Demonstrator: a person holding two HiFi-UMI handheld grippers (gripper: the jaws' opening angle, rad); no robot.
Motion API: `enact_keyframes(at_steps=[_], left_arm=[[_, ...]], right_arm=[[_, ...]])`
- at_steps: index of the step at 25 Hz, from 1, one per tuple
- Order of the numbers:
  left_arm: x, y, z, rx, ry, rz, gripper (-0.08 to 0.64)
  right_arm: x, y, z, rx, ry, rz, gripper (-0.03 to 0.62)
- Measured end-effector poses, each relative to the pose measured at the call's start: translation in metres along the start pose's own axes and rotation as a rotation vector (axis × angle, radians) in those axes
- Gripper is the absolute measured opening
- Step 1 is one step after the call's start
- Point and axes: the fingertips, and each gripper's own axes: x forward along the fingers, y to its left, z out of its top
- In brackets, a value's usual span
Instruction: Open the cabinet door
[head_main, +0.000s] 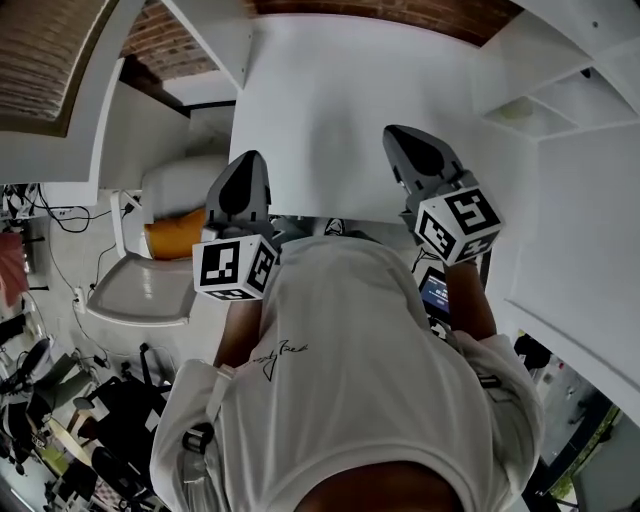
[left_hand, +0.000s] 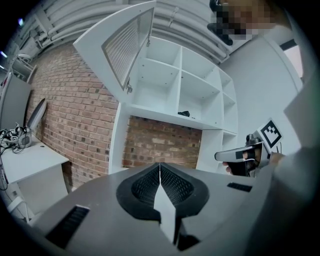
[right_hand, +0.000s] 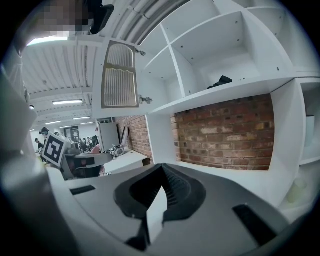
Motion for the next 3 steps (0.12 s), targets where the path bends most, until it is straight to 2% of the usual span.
enact_keyframes(at_steps=[3], left_arm=[[0.0036, -0.0001, 0.0041, 0.013, -0.014, -0.010, 0.017]], right_arm=[[0.0016, -0.0037, 0.0058, -0.015, -0.013, -0.009, 0.023]])
